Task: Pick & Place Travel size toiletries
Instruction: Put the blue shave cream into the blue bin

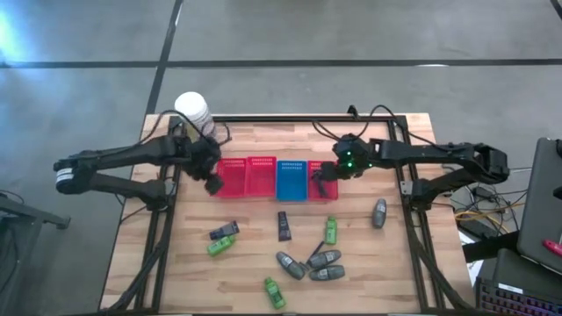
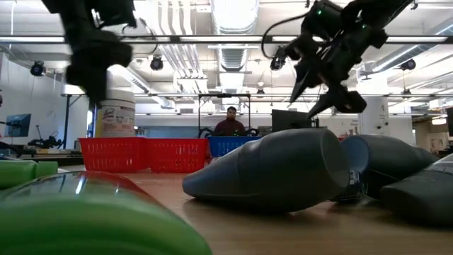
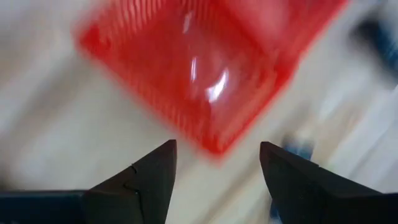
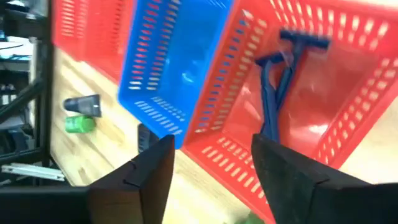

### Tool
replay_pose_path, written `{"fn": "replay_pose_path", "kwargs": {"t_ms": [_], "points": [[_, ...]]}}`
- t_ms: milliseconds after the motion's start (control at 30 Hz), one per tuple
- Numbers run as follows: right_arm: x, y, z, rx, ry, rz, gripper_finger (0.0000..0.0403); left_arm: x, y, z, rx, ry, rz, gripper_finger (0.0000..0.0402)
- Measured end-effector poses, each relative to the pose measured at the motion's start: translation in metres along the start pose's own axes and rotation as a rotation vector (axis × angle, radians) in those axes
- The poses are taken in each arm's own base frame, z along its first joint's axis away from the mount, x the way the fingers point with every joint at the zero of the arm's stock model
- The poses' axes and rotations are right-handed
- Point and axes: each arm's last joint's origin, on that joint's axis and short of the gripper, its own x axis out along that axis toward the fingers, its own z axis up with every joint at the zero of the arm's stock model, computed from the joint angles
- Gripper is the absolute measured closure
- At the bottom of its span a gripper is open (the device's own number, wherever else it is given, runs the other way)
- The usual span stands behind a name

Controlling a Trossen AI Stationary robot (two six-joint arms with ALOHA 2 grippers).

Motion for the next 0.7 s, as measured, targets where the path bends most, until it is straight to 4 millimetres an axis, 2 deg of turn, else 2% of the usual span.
{"fn": "replay_pose_path", "kwargs": {"t_ms": [167,300,400,533,700], "points": [[-0.009,0.002,0.0,-0.077,-0.025,0.028,0.0152,0.006,-0.021,-0.029,0.111,0.17,-0.019,0.0168],[-0.012,0.003,0.0,-0.142,-0.032,0.038,0.012,0.012,-0.051,-0.058,0.304,0.167,-0.047,0.0168],[-0.012,0.003,0.0,-0.184,-0.034,0.037,0.0096,0.02,-0.069,-0.083,0.39,0.103,-0.033,0.0168],[-0.012,0.003,0.0,-0.244,-0.035,0.037,0.0064,0.035,-0.081,-0.109,0.329,0.001,-0.035,0.0168],[-0.012,0.004,0.0,-0.3,-0.037,0.038,0.0037,0.06,-0.087,-0.124,0.333,-0.009,-0.082,0.0168]]}}
